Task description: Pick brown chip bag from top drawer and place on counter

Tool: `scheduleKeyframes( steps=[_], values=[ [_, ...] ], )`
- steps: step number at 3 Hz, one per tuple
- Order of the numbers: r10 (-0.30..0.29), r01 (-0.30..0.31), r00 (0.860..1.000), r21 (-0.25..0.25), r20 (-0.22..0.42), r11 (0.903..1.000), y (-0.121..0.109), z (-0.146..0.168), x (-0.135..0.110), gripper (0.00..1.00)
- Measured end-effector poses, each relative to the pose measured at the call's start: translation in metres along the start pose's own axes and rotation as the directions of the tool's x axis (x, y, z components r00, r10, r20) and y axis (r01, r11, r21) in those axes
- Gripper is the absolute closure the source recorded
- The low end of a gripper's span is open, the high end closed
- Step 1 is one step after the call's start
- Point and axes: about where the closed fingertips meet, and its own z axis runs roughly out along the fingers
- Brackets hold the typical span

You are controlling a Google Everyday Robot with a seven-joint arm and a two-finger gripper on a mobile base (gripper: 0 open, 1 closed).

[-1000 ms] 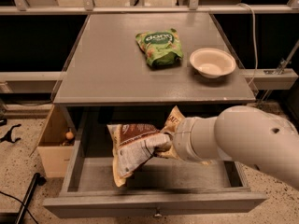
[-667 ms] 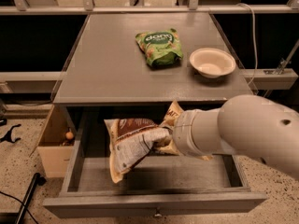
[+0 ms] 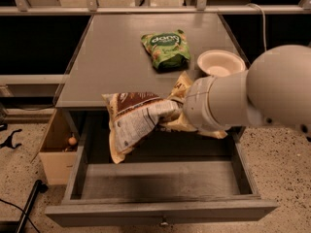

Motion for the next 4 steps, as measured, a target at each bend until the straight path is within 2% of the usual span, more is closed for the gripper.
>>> scheduleKeyframes(
  steps=[1,2,4],
  values=[
    [-0.011,0.008,0.998,0.041,0.068,0.9991,-0.039,0.007,-0.016,1.00],
    [-0.002,-0.005,0.992,0.058,0.125,0.9983,-0.075,0.027,-0.027,1.00],
    [0.052,-0.062,0.986,0.055,0.159,0.9965,-0.127,0.091,-0.027,1.00]
  ],
)
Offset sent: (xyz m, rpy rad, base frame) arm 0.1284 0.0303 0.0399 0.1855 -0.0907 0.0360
